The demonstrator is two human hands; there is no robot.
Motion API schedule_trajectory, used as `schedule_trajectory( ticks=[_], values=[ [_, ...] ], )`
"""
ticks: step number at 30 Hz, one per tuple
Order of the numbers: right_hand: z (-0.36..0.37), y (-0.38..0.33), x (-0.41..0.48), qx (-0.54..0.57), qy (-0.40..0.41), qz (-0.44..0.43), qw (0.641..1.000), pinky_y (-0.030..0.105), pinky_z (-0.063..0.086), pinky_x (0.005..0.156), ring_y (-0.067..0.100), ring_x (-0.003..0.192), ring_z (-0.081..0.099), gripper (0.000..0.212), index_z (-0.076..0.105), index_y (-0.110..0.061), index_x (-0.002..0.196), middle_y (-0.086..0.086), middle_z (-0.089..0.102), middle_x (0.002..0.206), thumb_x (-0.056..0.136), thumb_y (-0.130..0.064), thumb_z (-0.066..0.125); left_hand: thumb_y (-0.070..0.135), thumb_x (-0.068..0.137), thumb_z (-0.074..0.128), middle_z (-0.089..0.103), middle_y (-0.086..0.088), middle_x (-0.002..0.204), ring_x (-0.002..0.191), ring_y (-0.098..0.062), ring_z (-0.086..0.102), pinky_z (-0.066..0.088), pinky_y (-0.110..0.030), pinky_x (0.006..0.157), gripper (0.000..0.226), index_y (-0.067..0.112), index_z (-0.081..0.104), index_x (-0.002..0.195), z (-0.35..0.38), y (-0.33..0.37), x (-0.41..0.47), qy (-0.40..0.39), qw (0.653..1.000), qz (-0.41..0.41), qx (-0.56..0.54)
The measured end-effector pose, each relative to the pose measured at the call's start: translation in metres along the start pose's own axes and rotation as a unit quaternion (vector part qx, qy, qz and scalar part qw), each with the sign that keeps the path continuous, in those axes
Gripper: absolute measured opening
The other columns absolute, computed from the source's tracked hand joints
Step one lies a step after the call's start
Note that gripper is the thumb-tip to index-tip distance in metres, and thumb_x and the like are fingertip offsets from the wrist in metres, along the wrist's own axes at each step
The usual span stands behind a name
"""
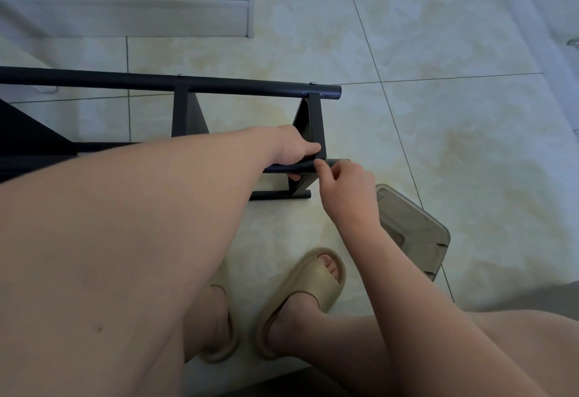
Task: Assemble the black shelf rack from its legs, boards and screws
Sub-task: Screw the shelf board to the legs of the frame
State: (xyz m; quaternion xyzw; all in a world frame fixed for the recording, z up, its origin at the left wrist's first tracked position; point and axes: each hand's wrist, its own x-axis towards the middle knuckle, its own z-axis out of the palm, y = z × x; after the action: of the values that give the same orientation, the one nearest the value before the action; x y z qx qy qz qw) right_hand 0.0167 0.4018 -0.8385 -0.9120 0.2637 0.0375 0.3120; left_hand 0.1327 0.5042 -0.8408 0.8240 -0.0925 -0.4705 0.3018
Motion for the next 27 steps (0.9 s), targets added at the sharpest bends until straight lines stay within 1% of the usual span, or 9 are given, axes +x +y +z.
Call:
schedule_trajectory(
  ticks=[2,5,9,12,15,19,22,25,27],
  values=[
    [-0.0002,0.001,-0.0027,-0.003,0.007,-0.005,1.0,0.034,0.035,0.053,0.017,0.062,0.051,0.025,0.053,-0.014,0.08,-0.001,0.058,0.069,0.095,-0.032,0.064,0.042,0.102,0.043,0.078,-0.008,0.092,0.095,-0.023,0.074,0.044,-0.044,0.106,0.042,0.007,0.067,0.105,0.0001,0.0004,0.0008,-0.005,1.0,-0.001,-0.002],
    [0.0023,0.0013,0.0008,-0.044,-0.006,-0.021,0.999,0.037,0.028,0.058,0.027,0.069,0.053,0.025,0.055,-0.014,0.082,0.004,0.06,0.073,0.101,-0.031,0.056,0.047,0.1,0.045,0.078,-0.007,0.089,0.098,-0.022,0.073,0.044,-0.043,0.106,0.045,0.008,0.067,0.108,-0.0011,0.0012,-0.0013,0.003,1.0,-0.01,-0.015],
    [0.0055,0.0016,-0.0008,-0.074,-0.049,-0.018,0.996,0.043,0.045,0.07,0.034,0.08,0.059,0.044,0.059,-0.013,0.078,0.009,0.069,0.078,0.109,-0.032,0.036,0.045,0.102,0.042,0.078,-0.006,0.081,0.103,-0.02,0.07,0.042,-0.042,0.105,0.038,0.015,0.063,0.096,-0.0008,0.0025,-0.0033,0.001,1.0,-0.011,-0.003],
    [0.0032,0.0056,-0.003,-0.03,-0.003,-0.006,1.0,0.033,0.033,0.051,0.018,0.059,0.049,0.039,0.051,-0.015,0.069,-0.002,0.054,0.06,0.101,-0.038,0.054,0.042,0.104,0.04,0.078,-0.008,0.09,0.101,-0.021,0.071,0.042,-0.043,0.107,0.041,0.009,0.064,0.108,-0.001,0.0013,-0.0031,-0.012,1.0,-0.012,-0.011],
    [0.0008,0.0057,-0.0018,-0.013,0.003,-0.031,0.999,0.033,0.034,0.052,0.015,0.062,0.048,0.023,0.051,-0.013,0.083,-0.003,0.054,0.067,0.096,-0.027,0.063,0.044,0.103,0.044,0.078,-0.008,0.097,0.096,-0.022,0.074,0.044,-0.042,0.106,0.044,0.007,0.066,0.112,0.0005,0.0013,-0.002,-0.007,1.0,-0.016,-0.026],
    [0.0019,0.003,0.0012,-0.049,-0.013,-0.034,0.998,0.039,0.021,0.056,0.027,0.061,0.043,0.04,0.045,-0.016,0.07,0.001,0.049,0.062,0.107,-0.032,0.046,0.045,0.101,0.047,0.078,-0.01,0.086,0.086,-0.02,0.075,0.046,-0.039,0.102,0.039,0.01,0.064,0.099,-0.0001,0.0021,-0.003,0.002,1.0,-0.008,-0.029],
    [0.0021,0.0029,-0.0006,-0.051,-0.024,-0.017,0.998,0.039,0.032,0.061,0.032,0.07,0.051,0.047,0.051,-0.012,0.07,0.007,0.059,0.068,0.109,-0.036,0.038,0.048,0.1,0.048,0.078,-0.009,0.084,0.086,-0.018,0.075,0.046,-0.038,0.102,0.045,0.007,0.065,0.106,-0.001,0.0027,-0.0044,0.003,1.0,-0.012,-0.028],
    [-0.0007,0.0028,-0.0025,-0.021,0.006,-0.004,1.0,0.034,0.031,0.052,0.021,0.065,0.049,0.036,0.051,-0.015,0.075,0.0,0.056,0.067,0.101,-0.04,0.055,0.047,0.1,0.048,0.078,-0.008,0.091,0.091,-0.02,0.075,0.047,-0.041,0.103,0.048,0.005,0.067,0.113,-0.0001,0.0021,-0.0045,-0.001,0.999,-0.015,-0.036],
    [-0.0023,0.0017,-0.0035,-0.019,0.0,-0.025,0.999,0.035,0.037,0.055,0.018,0.067,0.051,0.021,0.051,-0.014,0.086,0.001,0.059,0.074,0.097,-0.03,0.061,0.046,0.1,0.048,0.078,-0.007,0.093,0.089,-0.02,0.075,0.048,-0.041,0.103,0.047,0.004,0.067,0.113,0.0006,0.0027,-0.0053,-0.002,0.999,-0.013,-0.038]
  ],
)
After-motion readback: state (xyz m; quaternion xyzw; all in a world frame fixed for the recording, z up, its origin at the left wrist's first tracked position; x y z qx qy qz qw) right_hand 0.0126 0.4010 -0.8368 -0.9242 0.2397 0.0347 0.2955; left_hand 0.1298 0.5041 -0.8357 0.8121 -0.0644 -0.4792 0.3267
